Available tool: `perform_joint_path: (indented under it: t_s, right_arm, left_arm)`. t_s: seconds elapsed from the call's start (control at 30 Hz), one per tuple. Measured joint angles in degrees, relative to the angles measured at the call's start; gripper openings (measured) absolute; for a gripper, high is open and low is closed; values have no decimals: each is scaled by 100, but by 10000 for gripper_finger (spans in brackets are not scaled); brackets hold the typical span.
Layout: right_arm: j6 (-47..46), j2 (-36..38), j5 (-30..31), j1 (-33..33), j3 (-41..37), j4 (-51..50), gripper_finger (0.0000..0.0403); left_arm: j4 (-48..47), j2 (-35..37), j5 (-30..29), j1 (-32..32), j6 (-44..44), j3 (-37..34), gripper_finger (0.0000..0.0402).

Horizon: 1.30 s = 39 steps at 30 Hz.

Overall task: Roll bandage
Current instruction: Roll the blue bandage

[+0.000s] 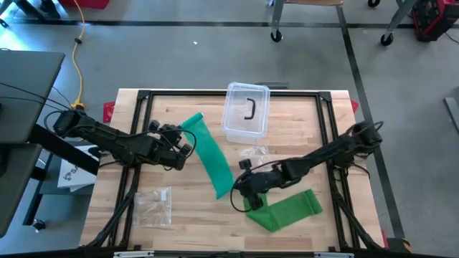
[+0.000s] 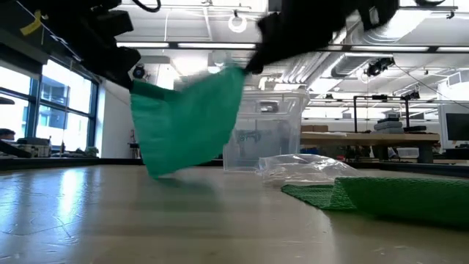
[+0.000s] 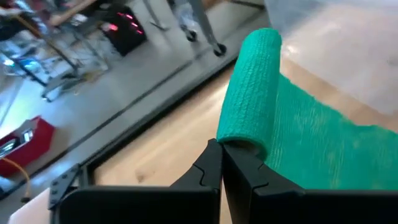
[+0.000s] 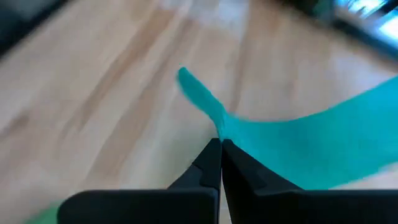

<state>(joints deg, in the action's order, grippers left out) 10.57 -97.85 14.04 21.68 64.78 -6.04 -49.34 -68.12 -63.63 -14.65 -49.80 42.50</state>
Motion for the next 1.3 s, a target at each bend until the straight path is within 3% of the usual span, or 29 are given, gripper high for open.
perform_joint_path:
  t_s: [0.1, 0.23, 0.37, 0.6, 0.87, 1.0, 1.1, 1.3]
  right_arm:
    - [1, 482, 571, 126, 190, -15, 0]
    - [242, 1101, 1440, 240, 507, 7, 0]
    - [593, 1412, 1712, 230, 992, 2, 0]
    - [990, 1439, 2039, 178, 1986, -94, 0]
    - [1145, 1439, 2387, -134, 2899, -236, 0]
    - [907, 1439, 2396, -465, 3018, -542, 0]
    - [530, 1437, 2424, -760, 3018, -1025, 0]
    - [-327, 1436, 2346, -1468, 3009, -2090, 0]
  left_arm:
    - [537, 0, 419, -85, 703, -29, 0]
    - [1947, -7, 1177, -220, 1869, -282, 0]
    - [3255, -173, 1747, -248, 2433, -534, 0]
    - [4330, -1027, 1882, -228, 2695, -595, 0]
    - [5494, -2088, 2596, -323, 2731, -595, 0]
    - [6157, -2204, 3117, -604, 2896, -567, 0]
    - [6101, -2126, 3519, -903, 2900, -377, 0]
    - [6077, -2083, 4992, -1547, 2636, 209, 0]
